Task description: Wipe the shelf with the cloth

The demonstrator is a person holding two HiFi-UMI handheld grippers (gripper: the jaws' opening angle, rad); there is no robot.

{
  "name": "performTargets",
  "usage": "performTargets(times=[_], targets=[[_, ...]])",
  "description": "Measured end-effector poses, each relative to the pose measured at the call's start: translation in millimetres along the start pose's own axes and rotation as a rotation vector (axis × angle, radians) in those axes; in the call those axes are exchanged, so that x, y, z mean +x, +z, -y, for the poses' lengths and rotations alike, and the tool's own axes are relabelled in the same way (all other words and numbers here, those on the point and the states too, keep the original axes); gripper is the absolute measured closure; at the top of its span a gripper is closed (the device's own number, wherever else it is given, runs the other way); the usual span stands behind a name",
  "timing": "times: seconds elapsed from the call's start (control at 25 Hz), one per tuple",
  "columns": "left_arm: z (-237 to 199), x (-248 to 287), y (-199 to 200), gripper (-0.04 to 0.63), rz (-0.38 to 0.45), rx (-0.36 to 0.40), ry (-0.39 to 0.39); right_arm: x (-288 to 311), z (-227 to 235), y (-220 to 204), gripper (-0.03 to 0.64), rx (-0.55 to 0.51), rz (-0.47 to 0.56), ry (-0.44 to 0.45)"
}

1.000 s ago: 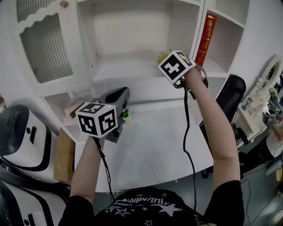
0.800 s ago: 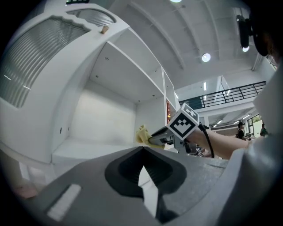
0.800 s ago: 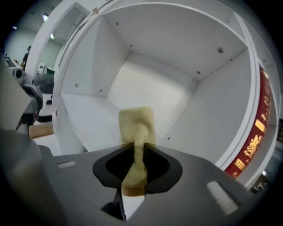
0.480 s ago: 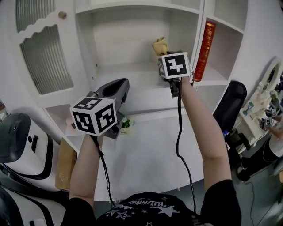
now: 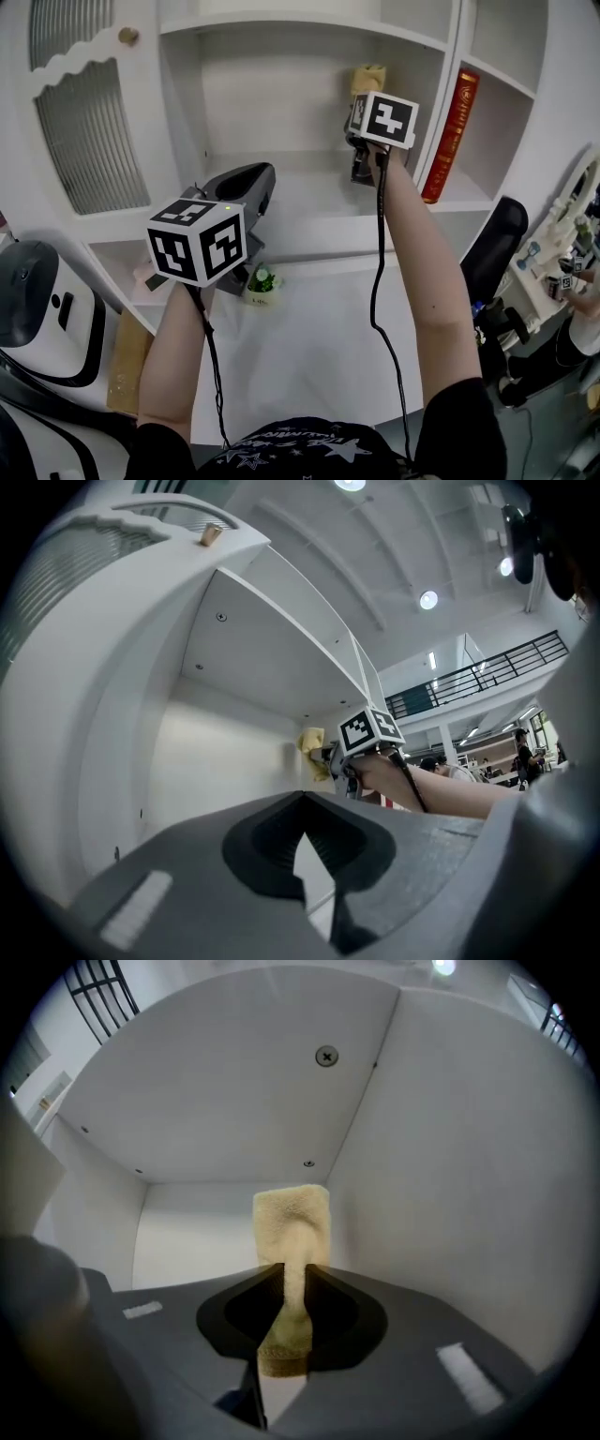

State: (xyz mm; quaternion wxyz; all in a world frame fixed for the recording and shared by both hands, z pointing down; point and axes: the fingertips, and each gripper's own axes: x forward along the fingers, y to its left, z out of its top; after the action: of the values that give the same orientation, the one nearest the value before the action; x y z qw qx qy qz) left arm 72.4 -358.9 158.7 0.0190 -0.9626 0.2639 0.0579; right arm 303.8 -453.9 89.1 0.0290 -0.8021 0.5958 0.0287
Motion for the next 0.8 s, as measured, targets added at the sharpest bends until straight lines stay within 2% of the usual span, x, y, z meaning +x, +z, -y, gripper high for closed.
performTargets(times=[0.36,0.52,0.8], targets=[[-11,16,5,0.589,0.005,-0.002,-0.024,49,6,33,0.520,0.007,0.037,-0.041],[-11,18,4,0.589,0.013,-0.009,-0.036,58,7,52,0.520,0.060,0.072,-0.042],[-17,20,-3,0.589,0.002,-0.029,-0.032,71,9,56,0.520,0.085,0.058,-0.063]])
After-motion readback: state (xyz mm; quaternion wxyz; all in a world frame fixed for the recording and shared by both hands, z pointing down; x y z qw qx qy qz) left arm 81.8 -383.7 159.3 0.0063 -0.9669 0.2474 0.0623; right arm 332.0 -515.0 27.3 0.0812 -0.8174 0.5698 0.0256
